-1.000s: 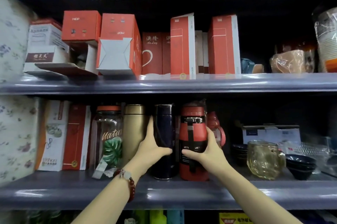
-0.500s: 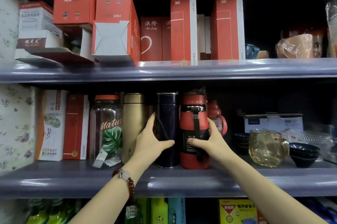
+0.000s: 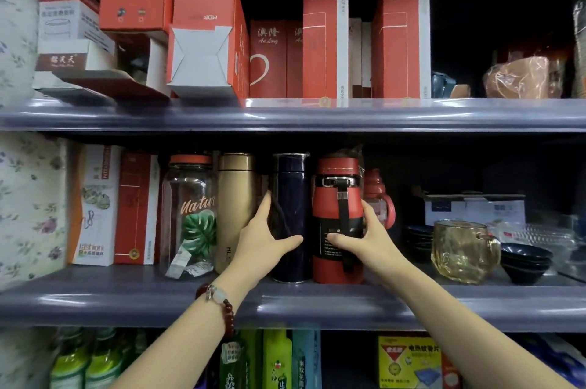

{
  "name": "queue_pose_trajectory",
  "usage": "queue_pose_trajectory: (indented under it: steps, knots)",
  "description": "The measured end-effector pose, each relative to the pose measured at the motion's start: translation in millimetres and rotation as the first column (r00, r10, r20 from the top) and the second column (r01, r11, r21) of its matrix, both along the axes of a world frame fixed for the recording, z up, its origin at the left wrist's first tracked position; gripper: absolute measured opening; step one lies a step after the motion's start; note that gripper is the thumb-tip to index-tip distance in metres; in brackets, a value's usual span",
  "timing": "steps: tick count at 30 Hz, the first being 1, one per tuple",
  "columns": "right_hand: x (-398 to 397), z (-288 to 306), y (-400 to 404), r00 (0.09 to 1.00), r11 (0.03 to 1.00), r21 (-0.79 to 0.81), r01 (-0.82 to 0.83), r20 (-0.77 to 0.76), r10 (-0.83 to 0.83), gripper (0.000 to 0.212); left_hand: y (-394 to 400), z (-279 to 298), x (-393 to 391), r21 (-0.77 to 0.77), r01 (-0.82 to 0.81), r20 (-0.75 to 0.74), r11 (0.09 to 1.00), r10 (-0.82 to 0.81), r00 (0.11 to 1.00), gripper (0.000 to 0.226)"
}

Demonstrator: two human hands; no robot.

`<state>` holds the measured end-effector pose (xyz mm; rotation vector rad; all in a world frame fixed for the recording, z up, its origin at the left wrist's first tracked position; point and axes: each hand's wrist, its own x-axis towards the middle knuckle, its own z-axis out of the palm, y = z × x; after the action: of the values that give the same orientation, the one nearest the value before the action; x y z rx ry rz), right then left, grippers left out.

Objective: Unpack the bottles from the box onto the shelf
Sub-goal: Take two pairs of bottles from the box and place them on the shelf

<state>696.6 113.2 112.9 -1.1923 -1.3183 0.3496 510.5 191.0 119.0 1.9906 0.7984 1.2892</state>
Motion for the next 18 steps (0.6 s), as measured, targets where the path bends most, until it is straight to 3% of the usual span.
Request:
queue_pose_trajectory:
  steps: [5,10,14,18]
  knots:
    - [-14,11,-15,0.997,0.998,-0.042,0.054,0.064,-0.051,0.073,-11,8,-4,0.021,-0.038,-0.075,0.999,0.040,0.996,0.096]
    - [-42,20,-48,0.900,0.919,0.029,0.392,0.194,-0.390,0.098,-21,20,-27,0.028,-0.110,-0.067,0.994,0.111,0.992,0.064]
    - [-70,15,-64,0.799,0.856,0.223,0.466,0.310,-0.516,0.077,-33,24,-58,0.078,-0.139,-0.093,0.987,0.146,0.985,0.039]
    - [-107,8,-64,0.821,0.924,0.180,0.338,0.424,-0.383,0.054,-49,17,-93,0.158,-0.183,-0.162,0.970,0.209,0.964,0.024]
